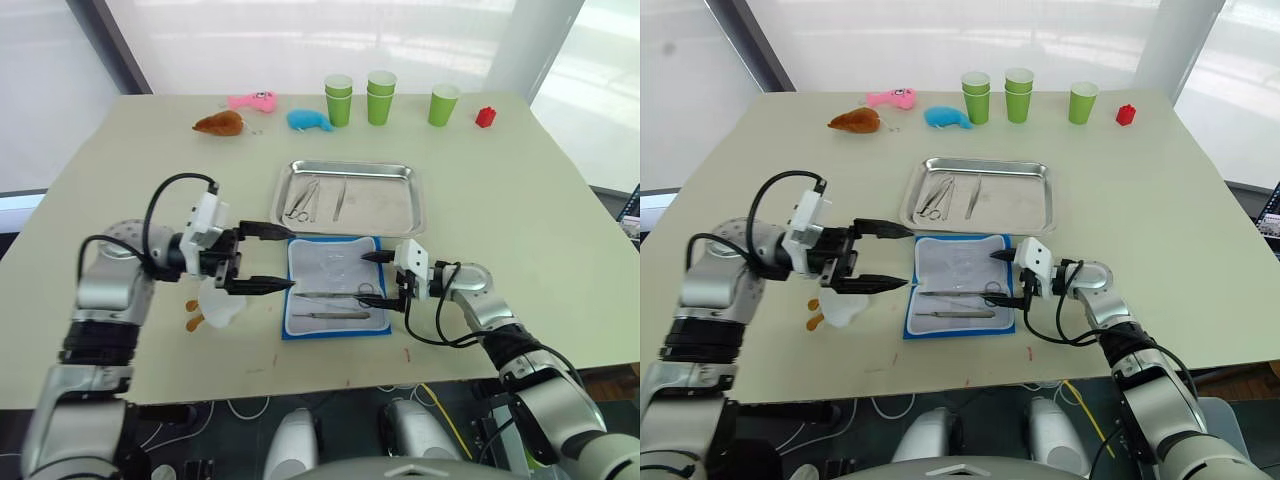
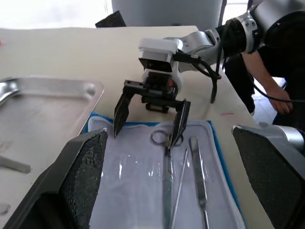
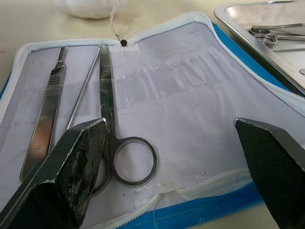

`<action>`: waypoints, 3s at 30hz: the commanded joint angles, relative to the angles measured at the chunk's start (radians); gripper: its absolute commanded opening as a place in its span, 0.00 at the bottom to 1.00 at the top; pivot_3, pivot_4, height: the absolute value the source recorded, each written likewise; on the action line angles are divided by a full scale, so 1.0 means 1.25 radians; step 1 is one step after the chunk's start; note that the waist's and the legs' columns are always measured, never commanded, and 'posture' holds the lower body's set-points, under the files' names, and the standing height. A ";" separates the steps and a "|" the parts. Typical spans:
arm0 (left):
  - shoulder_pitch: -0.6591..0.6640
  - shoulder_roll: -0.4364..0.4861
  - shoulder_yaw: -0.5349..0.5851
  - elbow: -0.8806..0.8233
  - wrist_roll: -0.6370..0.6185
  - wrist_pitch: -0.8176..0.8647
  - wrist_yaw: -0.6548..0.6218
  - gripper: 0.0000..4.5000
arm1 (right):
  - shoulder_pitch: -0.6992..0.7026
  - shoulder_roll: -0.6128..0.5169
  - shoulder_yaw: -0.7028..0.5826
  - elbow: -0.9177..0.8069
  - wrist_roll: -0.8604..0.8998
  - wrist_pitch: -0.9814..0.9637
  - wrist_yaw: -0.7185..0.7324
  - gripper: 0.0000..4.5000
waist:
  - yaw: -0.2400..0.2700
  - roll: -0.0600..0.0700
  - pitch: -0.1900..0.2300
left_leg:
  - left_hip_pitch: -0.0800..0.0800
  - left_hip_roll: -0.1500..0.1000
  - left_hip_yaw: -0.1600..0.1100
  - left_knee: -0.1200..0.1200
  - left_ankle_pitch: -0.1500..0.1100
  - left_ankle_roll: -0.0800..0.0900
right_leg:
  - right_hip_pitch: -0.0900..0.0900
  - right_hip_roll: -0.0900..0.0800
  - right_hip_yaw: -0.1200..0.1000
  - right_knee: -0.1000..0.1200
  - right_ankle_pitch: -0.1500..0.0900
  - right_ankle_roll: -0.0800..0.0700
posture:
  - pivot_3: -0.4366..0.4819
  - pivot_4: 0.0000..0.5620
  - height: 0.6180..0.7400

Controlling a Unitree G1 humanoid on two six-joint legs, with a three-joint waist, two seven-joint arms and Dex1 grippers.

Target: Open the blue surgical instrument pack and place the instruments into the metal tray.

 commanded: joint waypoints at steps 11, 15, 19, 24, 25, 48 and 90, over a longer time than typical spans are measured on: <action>0.003 0.072 -0.109 0.018 -0.078 -0.153 -0.044 0.98 | 0.078 -0.053 0.034 -0.013 -0.062 0.055 0.003 1.00 | 0.012 0.001 0.005 | -0.002 -0.001 0.001 0.000 0.000 0.000 | -0.002 -0.001 0.000 -0.001 -0.001 0.002 | 0.48 0.27 1.00; 0.009 0.072 -0.123 0.031 -0.072 -0.174 -0.044 0.98 | 0.096 -0.057 0.025 -0.088 -0.037 0.080 0.008 1.00 | 0.018 0.004 0.009 | -0.005 -0.001 0.002 0.000 0.000 0.000 | -0.004 -0.001 0.000 -0.001 -0.001 0.001 | 0.48 0.27 1.00; 0.021 0.062 -0.137 0.032 -0.064 -0.196 -0.044 0.98 | 0.104 -0.069 0.018 -0.166 -0.018 0.114 0.013 1.00 | 0.019 0.005 0.010 | -0.017 -0.001 0.003 0.001 0.000 0.000 | -0.014 0.000 -0.002 0.000 0.001 0.002 | 0.48 0.27 1.00; 0.039 0.035 -0.133 0.013 -0.059 -0.187 -0.044 0.98 | 0.105 -0.090 0.005 -0.218 -0.006 0.139 0.015 1.00 | 0.021 0.006 0.012 | -0.021 -0.001 0.001 0.002 0.000 0.001 | -0.016 0.000 -0.004 -0.001 0.001 0.002 | 0.48 0.27 1.00; 0.043 0.033 -0.133 0.011 -0.058 -0.187 -0.044 0.98 | 0.105 -0.093 0.002 -0.229 0.000 0.145 0.015 1.00 | 0.021 0.006 0.013 | -0.021 -0.001 0.002 0.002 0.000 0.001 | -0.016 0.000 -0.004 -0.001 0.001 0.002 | 0.48 0.27 1.00; 0.171 -0.059 -0.041 -0.066 -0.006 -0.189 -0.003 0.98 | 0.085 -0.123 -0.085 -0.446 0.130 0.276 0.020 1.00 | 0.022 0.008 0.022 | -0.029 -0.001 -0.002 0.010 0.000 0.001 | -0.021 0.001 -0.007 0.003 0.001 0.003 | 0.48 0.27 1.00; 0.030 -0.236 -0.066 0.273 0.184 -0.366 -0.021 0.98 | 0.267 -0.402 -0.336 -0.868 0.510 0.530 0.085 1.00 | 0.030 0.009 0.023 | -0.028 -0.002 -0.003 0.021 0.000 0.001 | -0.019 0.001 -0.008 0.013 0.002 0.004 | 0.48 0.27 1.00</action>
